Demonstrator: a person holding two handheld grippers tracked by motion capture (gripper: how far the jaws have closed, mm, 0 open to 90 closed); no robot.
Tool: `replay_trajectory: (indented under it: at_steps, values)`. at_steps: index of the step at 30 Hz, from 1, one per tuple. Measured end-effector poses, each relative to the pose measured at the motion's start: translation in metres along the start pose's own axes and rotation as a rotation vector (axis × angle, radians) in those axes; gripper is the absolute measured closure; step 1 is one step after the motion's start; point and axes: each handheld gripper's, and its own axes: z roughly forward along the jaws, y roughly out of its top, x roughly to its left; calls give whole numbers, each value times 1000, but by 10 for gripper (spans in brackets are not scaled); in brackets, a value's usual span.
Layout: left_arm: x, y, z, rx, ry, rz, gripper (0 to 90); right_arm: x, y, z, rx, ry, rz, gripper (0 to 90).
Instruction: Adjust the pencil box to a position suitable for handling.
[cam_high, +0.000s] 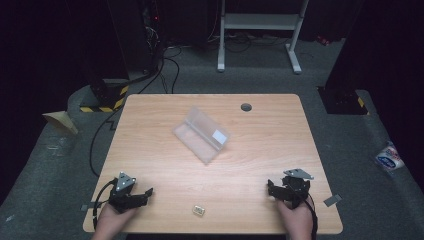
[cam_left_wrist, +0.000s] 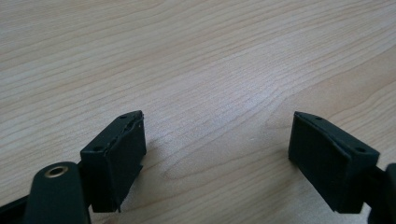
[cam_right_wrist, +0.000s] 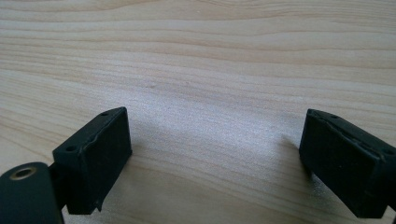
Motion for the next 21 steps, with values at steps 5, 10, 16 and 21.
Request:
replay_trajectory:
  at_steps: [5,10,16,21]
  values:
    - [0,0,0,0,0,0,193,0,0,0,0,0,0,89]
    - [0,0,0,-1,2,-1,193,1,0,-1,-4,2,-3,109]
    - [1,1,1,-3,6,-10,197,0,-1,-2,-12,1,-11,125]
    - [-1,-1,0,-5,20,-22,197,1,-1,-2,-7,8,-5,127]
